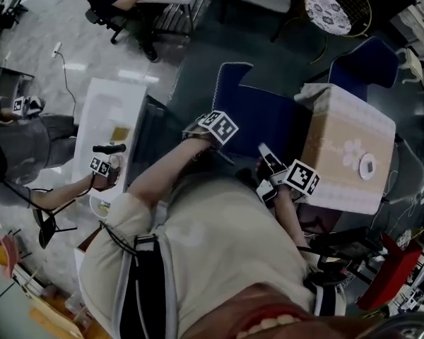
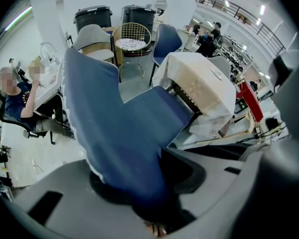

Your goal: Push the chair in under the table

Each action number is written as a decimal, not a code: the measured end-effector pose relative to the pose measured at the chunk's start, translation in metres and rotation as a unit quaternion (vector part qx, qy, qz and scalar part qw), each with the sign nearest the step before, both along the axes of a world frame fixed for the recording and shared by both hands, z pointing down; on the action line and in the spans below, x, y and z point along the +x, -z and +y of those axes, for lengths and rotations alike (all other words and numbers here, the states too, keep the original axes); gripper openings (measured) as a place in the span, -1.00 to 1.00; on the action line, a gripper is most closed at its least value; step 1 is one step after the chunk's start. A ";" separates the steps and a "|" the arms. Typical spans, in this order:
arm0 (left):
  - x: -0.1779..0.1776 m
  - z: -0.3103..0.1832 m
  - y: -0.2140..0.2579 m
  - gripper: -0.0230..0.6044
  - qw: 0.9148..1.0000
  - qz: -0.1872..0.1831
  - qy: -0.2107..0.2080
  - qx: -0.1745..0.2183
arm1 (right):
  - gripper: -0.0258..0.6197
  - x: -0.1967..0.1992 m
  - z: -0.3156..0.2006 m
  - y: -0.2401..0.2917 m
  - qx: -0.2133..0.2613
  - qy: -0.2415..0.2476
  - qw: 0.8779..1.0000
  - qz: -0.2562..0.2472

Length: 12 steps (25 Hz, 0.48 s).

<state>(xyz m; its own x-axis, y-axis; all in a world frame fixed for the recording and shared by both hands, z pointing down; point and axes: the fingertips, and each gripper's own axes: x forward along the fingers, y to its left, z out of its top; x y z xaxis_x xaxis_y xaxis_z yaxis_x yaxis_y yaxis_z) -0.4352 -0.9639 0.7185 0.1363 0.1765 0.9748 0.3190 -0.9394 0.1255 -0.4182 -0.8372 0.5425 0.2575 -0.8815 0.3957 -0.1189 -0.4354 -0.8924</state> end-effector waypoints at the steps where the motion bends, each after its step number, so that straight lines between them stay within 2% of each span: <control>1: 0.002 0.000 0.000 -0.39 1.000 0.000 0.000 0.000 | -0.88 0.000 0.003 -0.001 0.003 -0.004 1.000 -0.002; 7: -0.008 0.013 0.015 -0.39 1.000 -0.016 -0.003 0.014 | -0.88 -0.001 0.041 0.004 0.010 -0.026 0.999 -0.024; 12: -0.002 0.022 0.010 -0.37 1.000 -0.015 -0.009 0.013 | -0.88 0.011 0.058 0.003 0.019 -0.052 0.998 -0.008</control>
